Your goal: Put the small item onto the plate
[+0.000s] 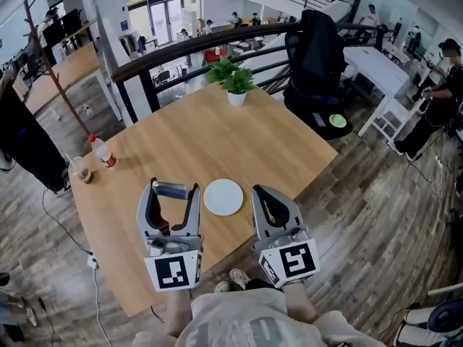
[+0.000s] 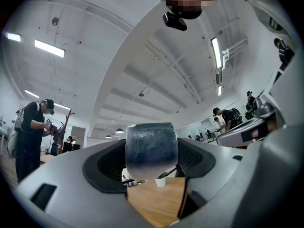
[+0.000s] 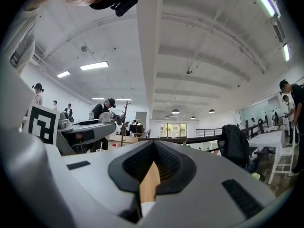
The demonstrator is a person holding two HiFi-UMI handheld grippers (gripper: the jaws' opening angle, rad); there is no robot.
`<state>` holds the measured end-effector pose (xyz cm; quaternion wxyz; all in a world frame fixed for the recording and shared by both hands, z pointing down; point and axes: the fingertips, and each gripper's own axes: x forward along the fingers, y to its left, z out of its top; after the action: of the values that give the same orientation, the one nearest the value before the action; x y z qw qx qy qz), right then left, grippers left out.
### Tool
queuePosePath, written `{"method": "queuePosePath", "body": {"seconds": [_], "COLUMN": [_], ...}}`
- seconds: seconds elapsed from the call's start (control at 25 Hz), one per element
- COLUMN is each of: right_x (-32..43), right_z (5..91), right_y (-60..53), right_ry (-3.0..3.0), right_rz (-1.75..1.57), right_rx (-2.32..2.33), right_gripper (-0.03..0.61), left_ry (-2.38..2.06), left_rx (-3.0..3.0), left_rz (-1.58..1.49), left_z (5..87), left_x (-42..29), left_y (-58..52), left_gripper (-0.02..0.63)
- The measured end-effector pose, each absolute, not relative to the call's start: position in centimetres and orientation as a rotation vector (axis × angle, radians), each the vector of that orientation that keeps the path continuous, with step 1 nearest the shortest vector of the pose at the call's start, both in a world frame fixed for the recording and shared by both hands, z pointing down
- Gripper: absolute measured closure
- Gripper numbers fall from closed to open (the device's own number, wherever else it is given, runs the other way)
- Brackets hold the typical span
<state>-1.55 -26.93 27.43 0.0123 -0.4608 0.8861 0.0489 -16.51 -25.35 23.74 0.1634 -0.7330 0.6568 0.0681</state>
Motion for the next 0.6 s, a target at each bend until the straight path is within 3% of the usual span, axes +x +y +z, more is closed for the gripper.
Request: {"method": "queuePosePath", "body": {"seconds": [0.6], "right_x": [2.0], "right_z": [28.1], "right_y": [-31.1], "right_ry": [2.746], "right_rz": [0.066], "right_rx": [-1.385], "right_gripper": [0.560], "left_ry": [1.883], "left_rx": [-2.133], "left_rz": [0.027], "left_z": [25.1], "left_x": [-11.4], "left_y": [-29.5], "left_gripper": [0.295]}}
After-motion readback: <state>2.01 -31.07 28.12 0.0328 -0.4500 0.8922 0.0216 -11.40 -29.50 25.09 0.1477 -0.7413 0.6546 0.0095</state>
